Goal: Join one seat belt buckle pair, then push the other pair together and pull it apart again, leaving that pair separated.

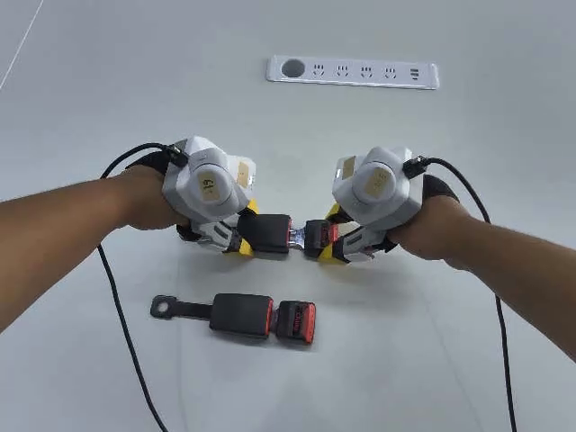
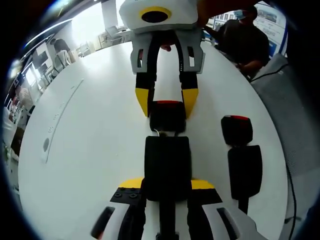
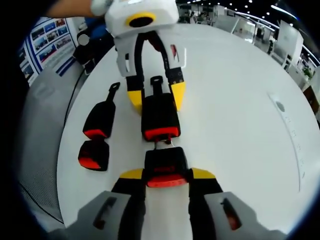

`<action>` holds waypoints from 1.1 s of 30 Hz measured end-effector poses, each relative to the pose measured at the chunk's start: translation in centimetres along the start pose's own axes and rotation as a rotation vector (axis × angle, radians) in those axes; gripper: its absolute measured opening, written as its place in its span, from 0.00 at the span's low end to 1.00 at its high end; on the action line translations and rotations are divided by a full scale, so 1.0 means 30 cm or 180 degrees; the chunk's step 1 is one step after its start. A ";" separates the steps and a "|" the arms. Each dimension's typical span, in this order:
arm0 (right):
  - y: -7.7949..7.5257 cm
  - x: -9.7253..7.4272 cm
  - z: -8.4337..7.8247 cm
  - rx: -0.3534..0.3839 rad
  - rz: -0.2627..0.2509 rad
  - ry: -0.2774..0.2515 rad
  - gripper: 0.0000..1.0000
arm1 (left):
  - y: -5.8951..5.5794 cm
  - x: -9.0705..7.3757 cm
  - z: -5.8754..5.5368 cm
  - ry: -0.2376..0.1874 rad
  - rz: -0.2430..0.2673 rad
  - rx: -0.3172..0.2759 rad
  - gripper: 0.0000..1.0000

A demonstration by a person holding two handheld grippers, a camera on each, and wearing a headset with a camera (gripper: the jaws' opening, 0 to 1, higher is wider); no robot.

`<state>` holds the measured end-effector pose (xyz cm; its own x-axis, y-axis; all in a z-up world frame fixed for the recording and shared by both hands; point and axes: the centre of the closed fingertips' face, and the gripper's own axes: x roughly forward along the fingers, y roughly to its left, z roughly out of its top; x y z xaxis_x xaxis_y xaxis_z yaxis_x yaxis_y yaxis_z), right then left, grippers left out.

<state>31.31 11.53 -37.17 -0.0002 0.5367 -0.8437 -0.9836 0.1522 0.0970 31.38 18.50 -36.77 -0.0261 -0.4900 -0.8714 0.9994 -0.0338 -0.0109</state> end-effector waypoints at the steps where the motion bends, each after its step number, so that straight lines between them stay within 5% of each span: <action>1: 0.006 0.010 0.021 0.0037 0.0010 -0.0097 0.31 | -0.001 0.001 0.001 -0.0002 -0.0009 0.0013 0.32; 15: 0.003 0.016 0.024 0.0024 -0.0031 0.0127 0.29 | 0.021 0.017 -0.018 0.0055 -0.0015 0.0007 0.31; 33: 0.005 0.017 0.019 -0.0113 -0.0018 0.0200 0.30 | 0.023 0.022 -0.018 0.0048 -0.0065 0.0120 0.32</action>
<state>31.27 12.30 -37.29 -0.0048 0.4825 -0.8759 -0.9894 0.1249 0.0742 32.07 18.62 -37.62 -0.0458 -0.4755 -0.8785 0.9970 -0.0765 -0.0106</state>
